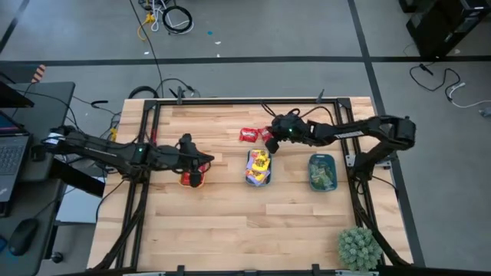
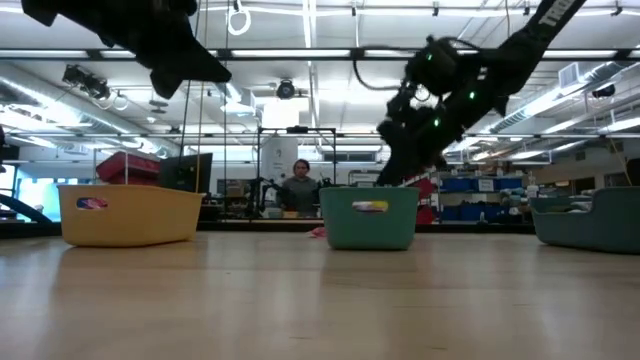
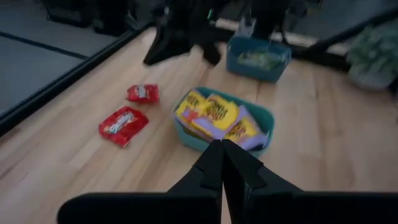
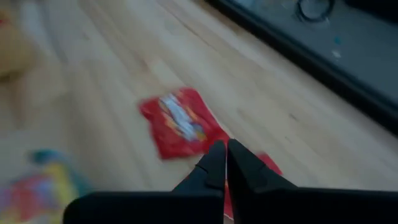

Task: Sort candy
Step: Put the red candy pack into the yellow bin

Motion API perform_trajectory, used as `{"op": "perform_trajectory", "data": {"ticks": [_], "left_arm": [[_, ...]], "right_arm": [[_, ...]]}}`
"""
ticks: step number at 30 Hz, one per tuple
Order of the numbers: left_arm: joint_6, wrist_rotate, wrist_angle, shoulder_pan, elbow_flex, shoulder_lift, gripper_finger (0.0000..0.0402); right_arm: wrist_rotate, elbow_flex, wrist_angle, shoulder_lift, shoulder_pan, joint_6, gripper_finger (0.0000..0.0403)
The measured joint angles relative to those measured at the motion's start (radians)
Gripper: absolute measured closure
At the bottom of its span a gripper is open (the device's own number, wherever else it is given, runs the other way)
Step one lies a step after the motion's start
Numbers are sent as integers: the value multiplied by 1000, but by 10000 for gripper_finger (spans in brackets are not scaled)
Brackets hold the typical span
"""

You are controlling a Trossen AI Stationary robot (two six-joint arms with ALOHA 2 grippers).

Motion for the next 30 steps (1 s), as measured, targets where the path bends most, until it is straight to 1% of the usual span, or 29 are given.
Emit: {"op": "perform_trajectory", "data": {"ticks": [3,6,8,12,15,17,19,22,26,30], "left_arm": [[21,-2,13,0,0,54,387],[36,-2,84,0,0,113,384],[89,-2,147,0,0,152,384],[210,-2,268,0,0,212,383],[256,-2,342,0,1,245,383],[258,2,377,0,1,261,383],[263,21,408,0,1,278,383],[331,83,436,0,4,305,380],[395,124,447,-4,41,355,363],[484,138,448,-8,102,422,332]], "right_arm": [[3,0,1,-52,52,-10,401],[4,1,4,-96,115,-12,402],[6,1,5,-116,158,-12,402],[7,1,28,-136,242,-12,402],[7,1,56,-137,297,-12,402],[7,7,64,-137,326,-12,402],[7,27,64,-137,354,-13,403],[10,60,64,-137,392,-29,403],[9,98,57,-137,430,-42,403],[9,111,53,-137,454,-56,403]]}}
